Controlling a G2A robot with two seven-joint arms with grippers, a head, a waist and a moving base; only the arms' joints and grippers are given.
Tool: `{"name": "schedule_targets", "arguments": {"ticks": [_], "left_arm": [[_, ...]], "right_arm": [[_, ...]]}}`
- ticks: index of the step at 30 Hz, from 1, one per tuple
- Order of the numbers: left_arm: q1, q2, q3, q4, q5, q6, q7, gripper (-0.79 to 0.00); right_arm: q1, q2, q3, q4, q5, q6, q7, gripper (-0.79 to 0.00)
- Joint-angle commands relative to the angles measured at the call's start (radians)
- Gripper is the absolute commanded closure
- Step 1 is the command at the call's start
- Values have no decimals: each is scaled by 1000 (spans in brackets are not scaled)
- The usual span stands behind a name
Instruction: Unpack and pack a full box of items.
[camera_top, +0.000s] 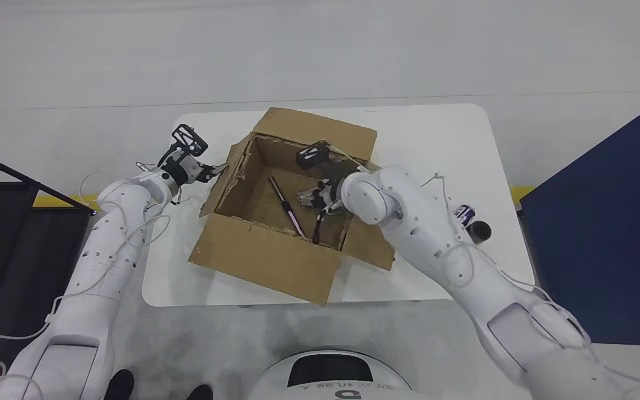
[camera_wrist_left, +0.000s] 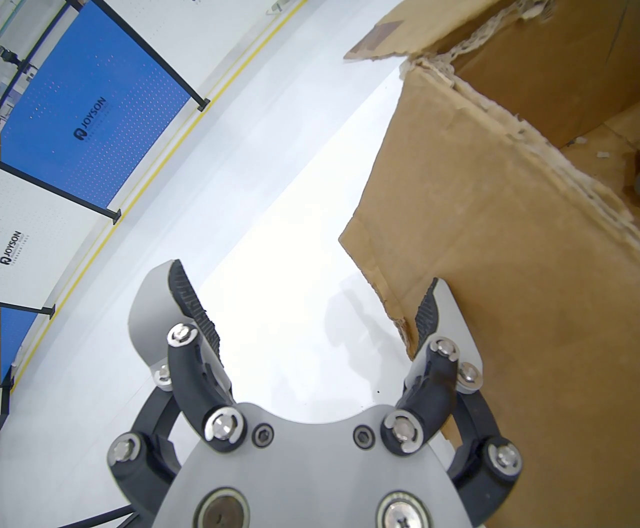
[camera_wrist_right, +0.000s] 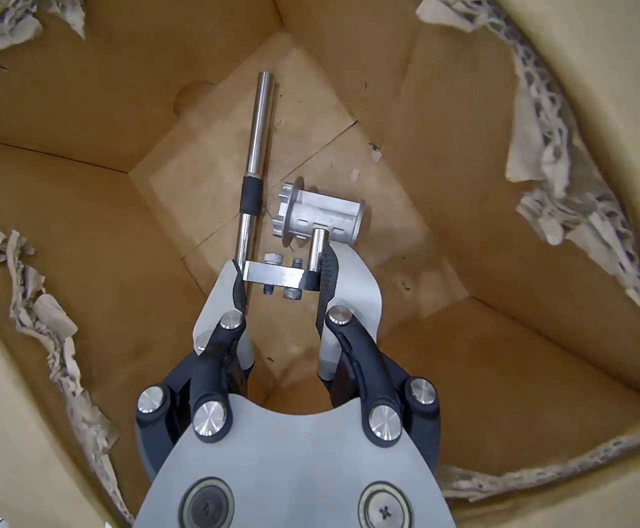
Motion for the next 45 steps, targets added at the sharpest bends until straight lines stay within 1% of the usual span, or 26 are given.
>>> {"name": "schedule_targets", "arguments": {"ticks": [1,2,4,6,9,13,16,19,21,24,39,41,43,44,45], "left_arm": [[0,0,0,0,0,0,0,-785],[0,0,0,0,0,0,0,-785],[0,0,0,0,0,0,0,-785],[0,0,0,0,0,0,0,-785],[0,0,0,0,0,0,0,-785],[0,0,0,0,0,0,0,-785],[0,0,0,0,0,0,0,-785],[0,0,0,0,0,0,0,-785],[0,0,0,0,0,0,0,-785],[0,0,0,0,0,0,0,-785],[0,0,0,0,0,0,0,-785],[0,0,0,0,0,0,0,-785],[0,0,0,0,0,0,0,-785],[0,0,0,0,0,0,0,-785],[0,0,0,0,0,0,0,-785]], "right_arm": [[3,-4,-4,6,2,7,-8,-437],[1,-5,-3,5,0,12,-13,-613],[-8,-5,5,-8,-6,25,-28,-785],[-26,0,21,-37,-20,38,-49,-785],[-93,20,90,-141,-39,64,-111,-785],[-251,61,242,-341,-65,76,-190,-785],[-372,90,362,-475,-85,52,-202,-785],[-463,111,473,-564,-105,36,-207,-785],[-506,121,543,-597,-101,24,-207,-785],[-523,128,629,-603,-47,33,-187,-785],[-525,128,630,-602,-46,33,-190,-785],[-536,132,661,-612,-45,32,-177,-785],[-558,142,710,-633,-123,49,-135,-785],[-569,145,730,-637,-155,71,-126,-785],[-581,146,752,-629,-166,115,-109,-785]]}}
